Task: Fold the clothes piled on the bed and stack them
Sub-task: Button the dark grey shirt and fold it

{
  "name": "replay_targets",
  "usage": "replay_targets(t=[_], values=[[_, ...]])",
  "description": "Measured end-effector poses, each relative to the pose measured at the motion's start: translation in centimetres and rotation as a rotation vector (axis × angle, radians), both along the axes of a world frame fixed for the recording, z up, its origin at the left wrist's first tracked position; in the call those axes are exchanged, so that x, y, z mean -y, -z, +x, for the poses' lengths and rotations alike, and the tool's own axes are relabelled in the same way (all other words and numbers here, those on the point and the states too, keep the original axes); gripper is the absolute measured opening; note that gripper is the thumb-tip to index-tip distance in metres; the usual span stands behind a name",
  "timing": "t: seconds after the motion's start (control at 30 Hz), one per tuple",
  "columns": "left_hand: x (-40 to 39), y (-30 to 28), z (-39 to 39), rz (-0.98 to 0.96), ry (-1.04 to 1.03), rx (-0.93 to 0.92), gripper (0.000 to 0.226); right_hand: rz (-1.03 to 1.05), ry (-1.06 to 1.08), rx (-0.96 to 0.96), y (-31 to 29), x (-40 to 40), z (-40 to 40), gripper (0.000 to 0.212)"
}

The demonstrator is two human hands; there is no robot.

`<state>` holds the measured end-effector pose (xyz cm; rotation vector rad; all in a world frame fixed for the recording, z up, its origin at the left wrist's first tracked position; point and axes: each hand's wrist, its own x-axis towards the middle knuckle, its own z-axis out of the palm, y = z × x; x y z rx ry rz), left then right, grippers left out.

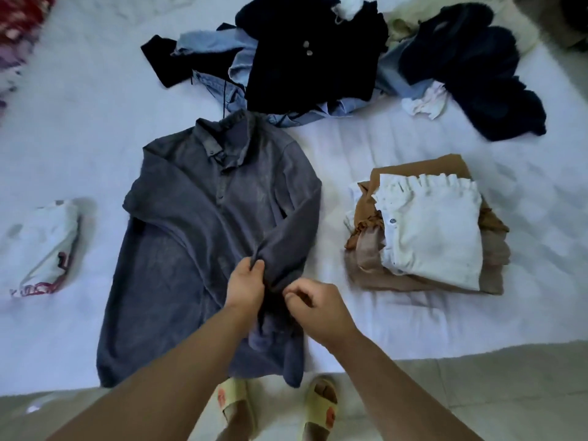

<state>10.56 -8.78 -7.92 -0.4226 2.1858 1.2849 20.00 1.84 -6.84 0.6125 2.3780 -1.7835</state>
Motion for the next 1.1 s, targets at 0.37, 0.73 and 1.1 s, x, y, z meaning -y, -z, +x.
replay_targets(t=[0.37,0.73,1.1], values=[[16.1,1.7,-6.1,-0.583,-0.262,-0.141,0.04,0.231,-0.262,0.157,1.5,4.3,-6.1,0.012],[22.4,7.5,-5.6,-0.705,-0.034,0.274,0.054,0.558,-0.431,0.346,5.6,6.0,-11.5,0.033],[26.8,5.9,-3.7,-0.903,0.104,0.206,0.038,0.715,-0.514,0.473,6.7,5.9,-12.8,0.029]])
